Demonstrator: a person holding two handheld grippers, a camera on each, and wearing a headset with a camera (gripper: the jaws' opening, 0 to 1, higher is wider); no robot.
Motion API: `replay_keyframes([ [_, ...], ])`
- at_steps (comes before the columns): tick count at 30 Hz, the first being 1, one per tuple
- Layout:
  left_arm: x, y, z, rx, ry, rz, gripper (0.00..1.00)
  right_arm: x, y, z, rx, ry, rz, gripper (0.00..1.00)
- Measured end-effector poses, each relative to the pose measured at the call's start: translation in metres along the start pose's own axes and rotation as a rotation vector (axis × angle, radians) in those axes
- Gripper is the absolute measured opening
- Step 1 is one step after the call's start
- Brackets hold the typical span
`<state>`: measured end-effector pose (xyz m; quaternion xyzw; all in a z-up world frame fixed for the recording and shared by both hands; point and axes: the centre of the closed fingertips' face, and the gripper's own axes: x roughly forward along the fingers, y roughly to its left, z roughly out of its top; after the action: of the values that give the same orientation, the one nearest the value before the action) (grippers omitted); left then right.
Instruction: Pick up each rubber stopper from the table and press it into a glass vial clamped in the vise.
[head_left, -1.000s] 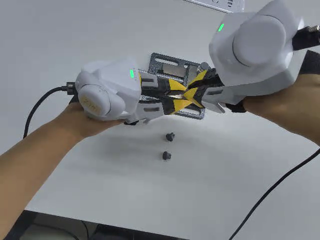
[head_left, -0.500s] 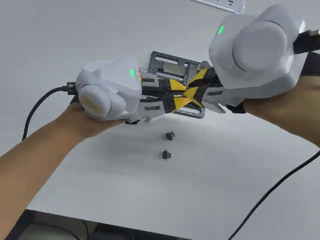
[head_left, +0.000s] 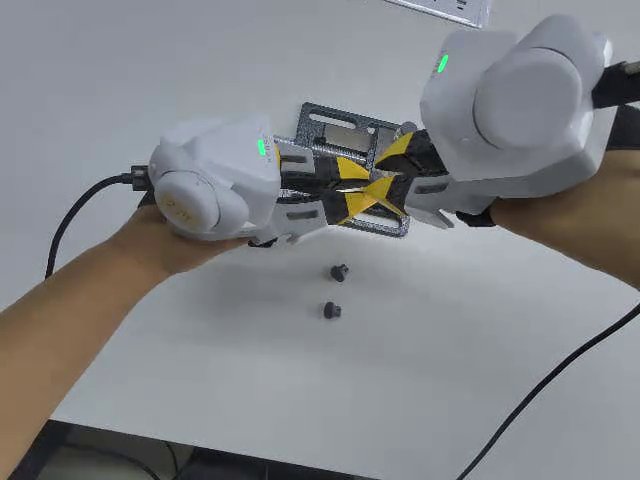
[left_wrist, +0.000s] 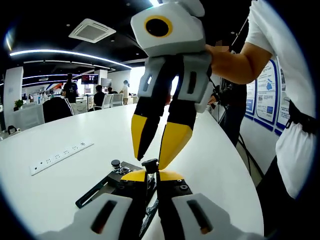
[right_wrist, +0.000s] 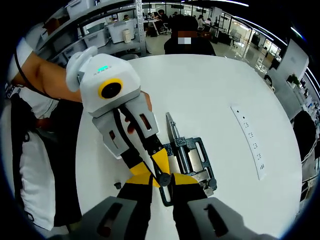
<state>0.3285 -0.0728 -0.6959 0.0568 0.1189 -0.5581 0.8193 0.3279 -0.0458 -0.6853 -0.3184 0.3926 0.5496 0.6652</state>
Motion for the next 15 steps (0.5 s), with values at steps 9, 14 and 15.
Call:
replay_keyframes([
  [9,-0.0018,-0.0024,0.0026,0.028,-0.015,-0.023,0.02,-0.0059,0.0008,-0.0024,0.017,-0.010,0.046,0.19],
  [14,-0.0029,-0.0039,0.0022,0.053,-0.015,-0.032,0.02,-0.0081,0.0032,-0.0059,0.020,-0.005,0.073,0.19],
  [15,-0.0032,-0.0038,0.0029,0.060,-0.018,-0.031,0.02,-0.0082,0.0036,-0.0067,0.017,-0.003,0.079,0.19],
])
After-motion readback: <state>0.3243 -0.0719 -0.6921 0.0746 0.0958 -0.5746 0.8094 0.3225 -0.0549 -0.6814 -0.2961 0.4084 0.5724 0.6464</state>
